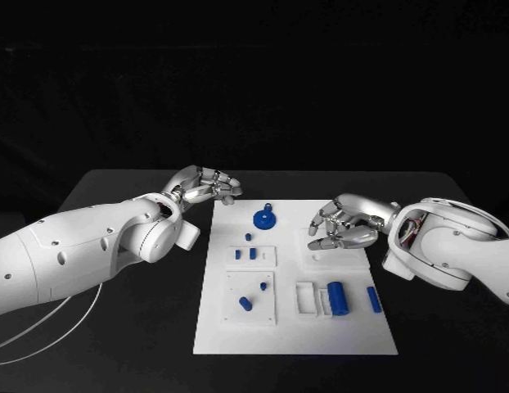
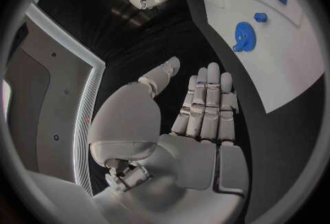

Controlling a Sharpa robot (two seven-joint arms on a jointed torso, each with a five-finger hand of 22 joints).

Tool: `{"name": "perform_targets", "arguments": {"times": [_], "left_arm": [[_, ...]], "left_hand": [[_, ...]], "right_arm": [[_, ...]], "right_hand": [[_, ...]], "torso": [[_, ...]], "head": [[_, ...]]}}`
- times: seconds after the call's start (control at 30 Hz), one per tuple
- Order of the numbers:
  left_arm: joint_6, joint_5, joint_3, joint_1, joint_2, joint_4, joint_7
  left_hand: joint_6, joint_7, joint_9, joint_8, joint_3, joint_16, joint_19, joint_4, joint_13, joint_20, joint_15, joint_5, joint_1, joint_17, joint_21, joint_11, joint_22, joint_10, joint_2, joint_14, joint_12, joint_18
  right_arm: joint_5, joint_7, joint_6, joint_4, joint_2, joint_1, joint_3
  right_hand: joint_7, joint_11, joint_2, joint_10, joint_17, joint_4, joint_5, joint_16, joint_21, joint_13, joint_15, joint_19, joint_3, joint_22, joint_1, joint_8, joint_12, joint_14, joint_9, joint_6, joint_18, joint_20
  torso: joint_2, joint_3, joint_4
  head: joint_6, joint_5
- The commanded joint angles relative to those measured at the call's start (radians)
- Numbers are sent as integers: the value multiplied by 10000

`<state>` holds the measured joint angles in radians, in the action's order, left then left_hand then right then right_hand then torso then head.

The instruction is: Assemble the parts on the task board

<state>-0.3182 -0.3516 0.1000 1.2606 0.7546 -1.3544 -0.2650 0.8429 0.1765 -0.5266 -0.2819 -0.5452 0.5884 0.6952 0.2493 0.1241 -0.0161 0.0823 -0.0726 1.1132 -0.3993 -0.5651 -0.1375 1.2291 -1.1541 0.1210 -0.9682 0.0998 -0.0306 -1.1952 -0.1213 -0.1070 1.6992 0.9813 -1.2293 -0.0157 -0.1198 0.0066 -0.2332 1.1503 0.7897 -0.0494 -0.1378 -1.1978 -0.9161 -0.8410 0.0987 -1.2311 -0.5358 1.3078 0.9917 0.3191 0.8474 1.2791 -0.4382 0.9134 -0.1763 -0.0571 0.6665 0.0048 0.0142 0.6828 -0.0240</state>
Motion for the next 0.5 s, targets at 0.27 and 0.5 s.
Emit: {"name": "perform_targets", "arguments": {"times": [0.27, 0.5], "left_arm": [[63, 180, 21, -194, -40, 64, -149], [123, 232, 30, -319, -44, 14, -201]], "left_hand": [[-74, -17, 16, -72, 13, -48, 19, -75, -8, 44, 58, -42, -22, -36, 48, -3, 16, 38, -34, -32, -58, -70], [-77, -15, 19, -77, 28, -68, 23, -95, -8, 45, 59, -39, -55, -64, 56, -3, 23, 36, -20, -36, -61, -69]], "right_arm": [[1318, -2819, 3683, -21, 570, -244, -208], [1852, -3877, 3879, 168, 693, -245, -467]], "right_hand": [[127, -131, 613, -111, 858, 728, 3, -800, -463, -1540, 168, -166, -162, 251, -288, 203, 1664, 39, -364, 255, -855, -146], [201, -193, 560, -251, 1274, 1165, 545, -941, -792, -2043, 220, -118, -532, 237, -484, 364, 2006, -44, -770, 414, -855, -205]], "torso": [[-227, 10, -66], [-332, -7, -79]], "head": [[118, 292], [242, 377]]}}
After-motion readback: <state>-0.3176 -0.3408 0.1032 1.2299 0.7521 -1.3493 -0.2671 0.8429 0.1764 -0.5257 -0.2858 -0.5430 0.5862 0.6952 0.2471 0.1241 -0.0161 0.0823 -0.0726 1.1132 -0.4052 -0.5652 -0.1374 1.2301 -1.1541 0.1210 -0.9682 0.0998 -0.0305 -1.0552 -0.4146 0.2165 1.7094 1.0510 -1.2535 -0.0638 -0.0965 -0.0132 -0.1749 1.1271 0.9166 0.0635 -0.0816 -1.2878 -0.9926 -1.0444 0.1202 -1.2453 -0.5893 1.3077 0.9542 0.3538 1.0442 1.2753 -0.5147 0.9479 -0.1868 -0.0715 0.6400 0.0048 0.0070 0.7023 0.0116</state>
